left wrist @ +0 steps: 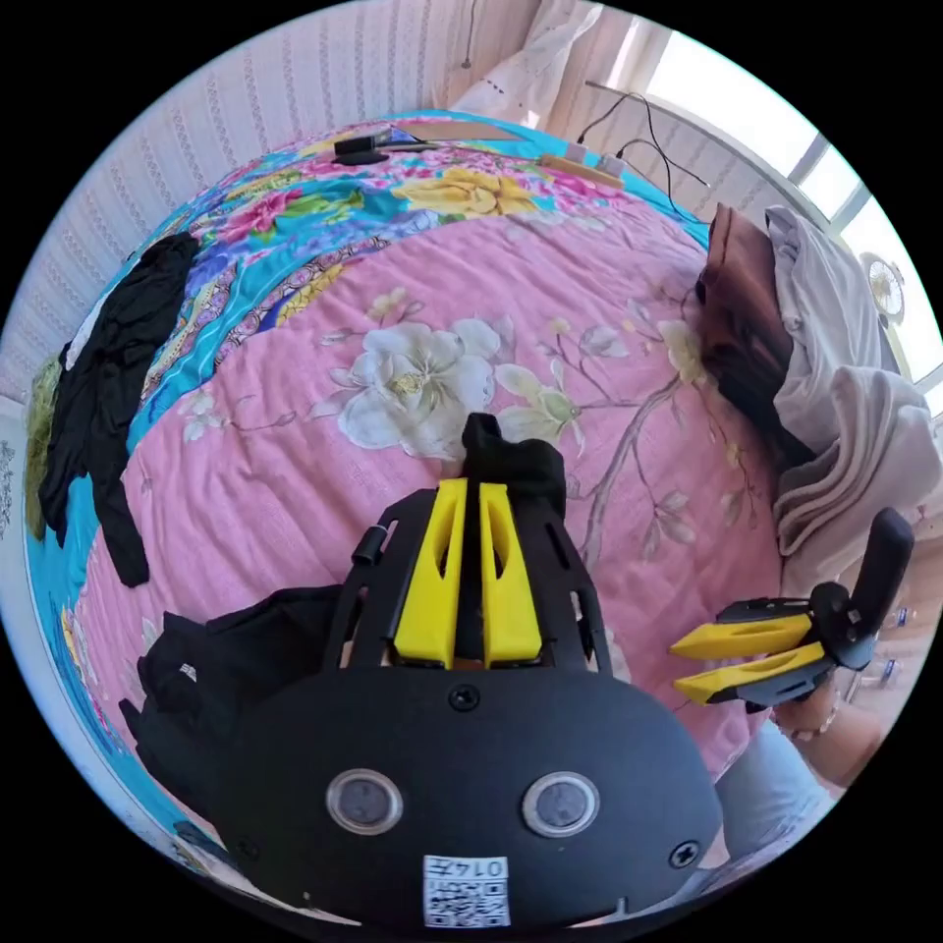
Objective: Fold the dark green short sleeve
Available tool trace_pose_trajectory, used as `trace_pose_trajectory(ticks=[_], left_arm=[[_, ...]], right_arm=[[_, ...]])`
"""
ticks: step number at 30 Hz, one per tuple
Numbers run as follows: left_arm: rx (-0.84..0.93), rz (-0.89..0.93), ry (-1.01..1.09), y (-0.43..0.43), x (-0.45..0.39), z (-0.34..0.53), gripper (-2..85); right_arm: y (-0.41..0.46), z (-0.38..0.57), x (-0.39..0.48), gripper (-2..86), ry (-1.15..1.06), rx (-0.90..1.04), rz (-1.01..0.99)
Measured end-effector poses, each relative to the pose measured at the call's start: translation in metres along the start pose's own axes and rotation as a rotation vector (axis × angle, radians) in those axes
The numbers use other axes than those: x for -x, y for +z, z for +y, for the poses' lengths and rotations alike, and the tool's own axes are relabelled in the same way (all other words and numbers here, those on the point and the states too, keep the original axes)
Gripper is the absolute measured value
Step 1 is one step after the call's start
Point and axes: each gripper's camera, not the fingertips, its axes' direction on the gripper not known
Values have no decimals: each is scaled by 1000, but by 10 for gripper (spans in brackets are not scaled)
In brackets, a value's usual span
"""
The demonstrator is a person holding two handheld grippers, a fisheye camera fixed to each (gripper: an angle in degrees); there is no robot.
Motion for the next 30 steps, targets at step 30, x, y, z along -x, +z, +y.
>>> trace_pose_trajectory(ticks=[30], left_arm=[[-271,168,-576,-65,167,388,-10]], right_arm=[[173,-78,131,45,-251,306,-76]])
